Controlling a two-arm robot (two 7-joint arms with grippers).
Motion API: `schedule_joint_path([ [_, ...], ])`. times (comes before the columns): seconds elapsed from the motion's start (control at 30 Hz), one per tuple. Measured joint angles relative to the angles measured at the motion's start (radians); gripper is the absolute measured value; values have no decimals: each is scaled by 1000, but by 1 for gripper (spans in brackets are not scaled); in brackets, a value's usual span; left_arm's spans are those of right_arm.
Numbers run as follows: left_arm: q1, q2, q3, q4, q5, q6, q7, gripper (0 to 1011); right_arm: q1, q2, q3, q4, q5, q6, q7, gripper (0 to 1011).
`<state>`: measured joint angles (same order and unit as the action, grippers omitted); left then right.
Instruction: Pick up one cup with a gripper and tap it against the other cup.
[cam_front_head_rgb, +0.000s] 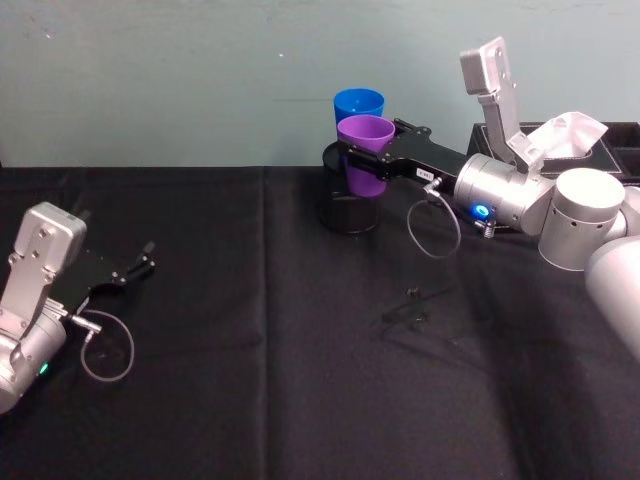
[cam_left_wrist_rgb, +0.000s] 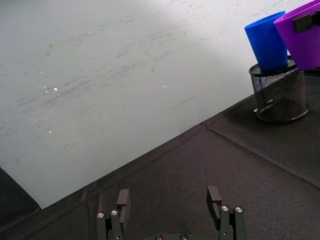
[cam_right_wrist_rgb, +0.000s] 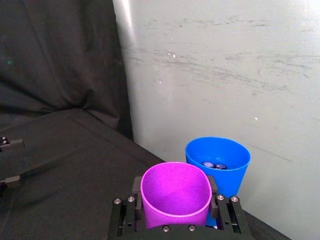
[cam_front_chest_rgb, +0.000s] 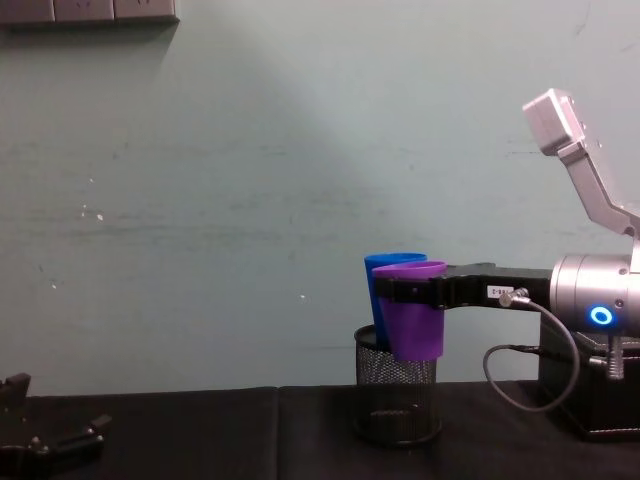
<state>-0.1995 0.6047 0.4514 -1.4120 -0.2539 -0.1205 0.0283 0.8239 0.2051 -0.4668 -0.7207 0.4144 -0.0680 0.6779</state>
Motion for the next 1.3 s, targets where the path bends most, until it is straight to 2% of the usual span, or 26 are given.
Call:
schedule_joint_path([
  [0.33,0,0,0,0,0,0,0,1000,12,-16,14,30,-11,-5,3,724],
  [0.57,0,0,0,0,0,0,0,1000,22,-25,28,58,-4,-10,32,724],
  [1.3,0,0,0,0,0,0,0,1000,20,-23,24,51,-5,-8,23,724],
])
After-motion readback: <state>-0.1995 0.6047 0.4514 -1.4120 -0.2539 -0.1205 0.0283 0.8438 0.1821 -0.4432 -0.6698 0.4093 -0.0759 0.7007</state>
